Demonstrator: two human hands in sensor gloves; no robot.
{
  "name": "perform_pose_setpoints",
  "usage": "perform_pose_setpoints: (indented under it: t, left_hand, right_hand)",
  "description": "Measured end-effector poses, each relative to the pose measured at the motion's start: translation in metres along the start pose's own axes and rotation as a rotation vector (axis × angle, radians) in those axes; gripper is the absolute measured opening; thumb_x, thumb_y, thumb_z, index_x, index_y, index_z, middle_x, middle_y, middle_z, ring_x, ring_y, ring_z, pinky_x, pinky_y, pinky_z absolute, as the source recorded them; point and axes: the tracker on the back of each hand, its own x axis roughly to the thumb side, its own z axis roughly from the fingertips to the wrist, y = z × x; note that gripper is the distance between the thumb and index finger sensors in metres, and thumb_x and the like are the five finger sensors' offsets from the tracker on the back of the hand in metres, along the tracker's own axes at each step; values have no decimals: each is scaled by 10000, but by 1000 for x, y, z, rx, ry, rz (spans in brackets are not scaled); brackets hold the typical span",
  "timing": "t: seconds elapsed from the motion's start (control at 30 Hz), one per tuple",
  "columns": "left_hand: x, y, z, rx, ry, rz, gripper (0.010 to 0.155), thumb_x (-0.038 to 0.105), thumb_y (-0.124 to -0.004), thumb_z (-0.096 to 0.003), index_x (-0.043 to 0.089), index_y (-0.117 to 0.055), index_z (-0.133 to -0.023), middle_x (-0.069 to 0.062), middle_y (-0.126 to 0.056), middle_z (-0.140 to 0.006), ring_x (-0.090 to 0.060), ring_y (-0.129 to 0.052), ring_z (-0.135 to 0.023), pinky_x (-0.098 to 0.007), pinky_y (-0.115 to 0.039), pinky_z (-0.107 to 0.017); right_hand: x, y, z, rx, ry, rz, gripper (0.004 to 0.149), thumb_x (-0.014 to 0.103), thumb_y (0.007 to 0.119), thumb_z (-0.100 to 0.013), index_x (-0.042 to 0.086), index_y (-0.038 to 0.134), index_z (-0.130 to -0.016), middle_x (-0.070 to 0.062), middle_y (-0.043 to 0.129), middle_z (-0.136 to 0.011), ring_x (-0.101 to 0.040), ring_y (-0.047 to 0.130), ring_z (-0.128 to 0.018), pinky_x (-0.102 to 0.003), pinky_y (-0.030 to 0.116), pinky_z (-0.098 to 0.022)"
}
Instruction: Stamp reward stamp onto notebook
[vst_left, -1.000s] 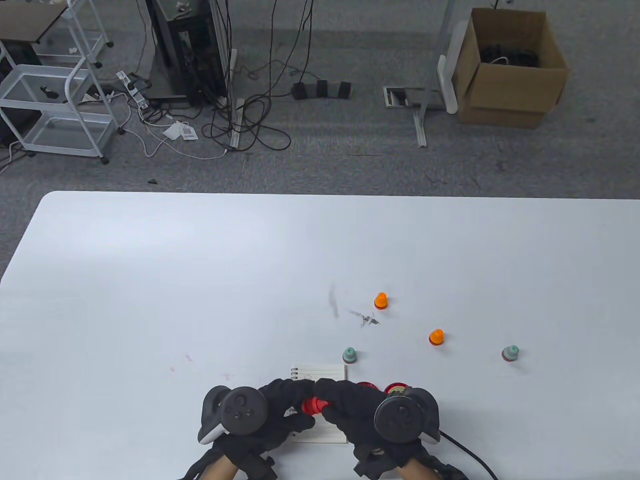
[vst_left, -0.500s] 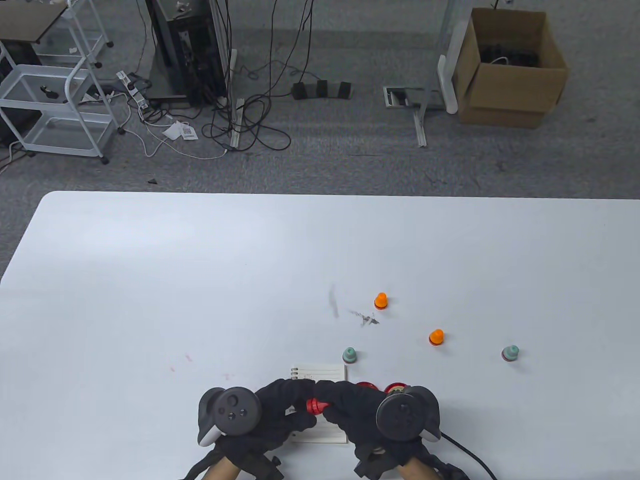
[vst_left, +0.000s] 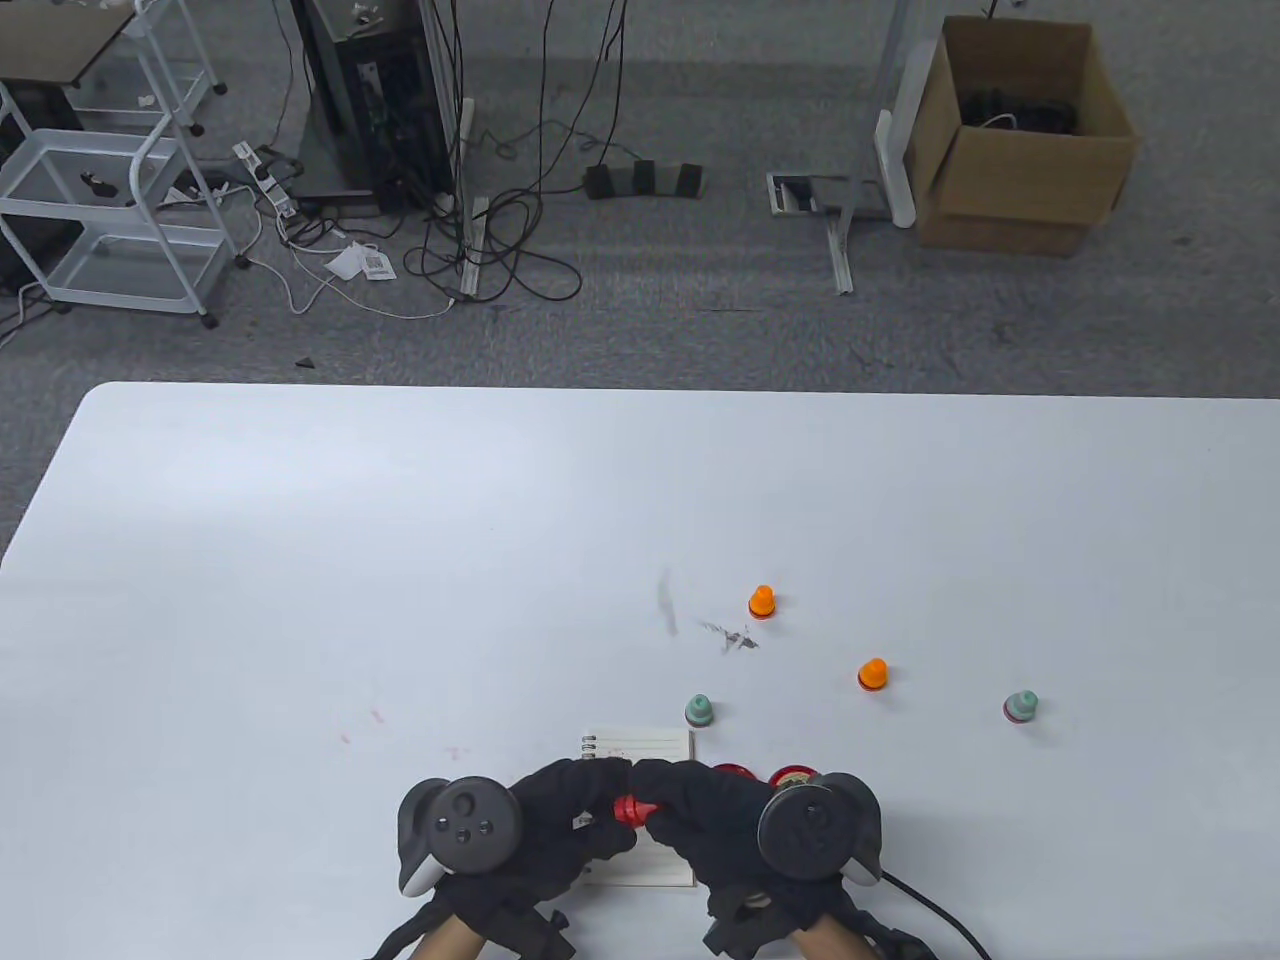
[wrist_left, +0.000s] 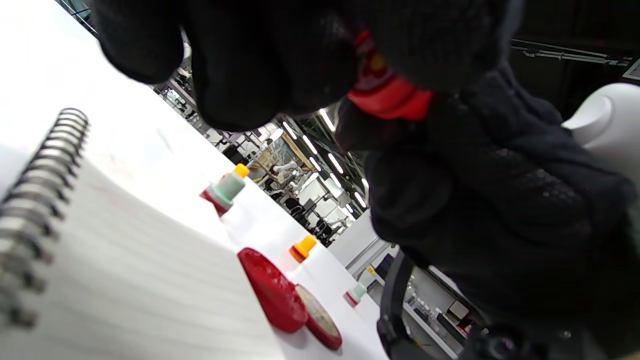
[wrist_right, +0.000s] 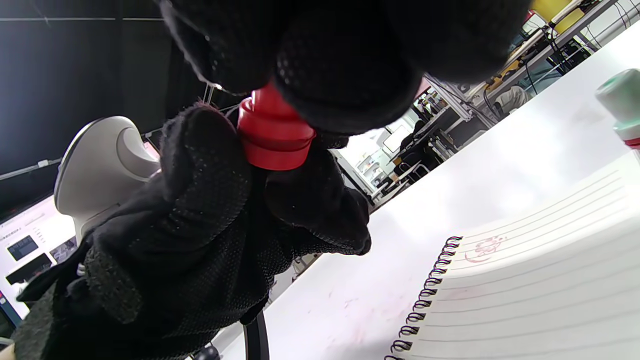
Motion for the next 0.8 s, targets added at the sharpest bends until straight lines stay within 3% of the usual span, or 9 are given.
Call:
perform_pose_setpoints:
  t: [0.13,0.33,0.43,0.57,0.6,0.8]
  left_hand:
    - [0,1,0,-8,-1,-22,672,529,-790,-393,186,-734,-968,12,-943,-752,-270,-961,-747,-564,-762,-685]
    - [-7,15,3,-9,42,-126,762,614,-741,-424,240,-628,-1078,-68,-836,-973,-380,-825,-930,-612,-679,-731]
    - [-13,25,6,-20,98,-399,733,609,-715,-452,252,-639,-1087,-104,-802,-1027,-413,-774,-975,-634,-644,-747]
    - [-19,33,10,-49,155,-923,721,635,-683,-443,308,-632,-1084,-52,-783,-1065,-359,-773,-1015,-626,-655,-762]
    - [-21,36,11,-58,167,-960,720,640,-676,-442,318,-629,-1084,-42,-775,-1075,-352,-768,-1023,-624,-656,-766]
    - [-32,59,17,-47,274,-851,697,616,-686,-460,315,-650,-1088,-80,-717,-1130,-392,-704,-1061,-656,-608,-777]
  right_hand:
    - [0,0,0,-20,5,10,505,287,828,-409,123,776,-883,-154,934,-714,-187,980,-344,-278,844,-252]
    - [-4,-8,1,-81,33,44,504,296,829,-414,122,778,-885,-151,937,-712,-193,981,-342,-281,845,-251]
    - [-12,-19,3,-125,58,60,506,303,828,-416,119,780,-885,-148,941,-704,-192,983,-337,-281,845,-248]
    - [-19,-43,6,-209,84,65,503,315,830,-419,117,792,-879,-146,949,-689,-197,984,-333,-285,845,-246]
    - [-21,-51,7,-227,90,71,500,316,832,-419,118,798,-877,-147,950,-688,-201,983,-335,-289,845,-248]
    - [-30,-114,7,-317,145,206,484,310,838,-425,151,814,-881,-147,940,-713,-214,975,-362,-300,837,-271]
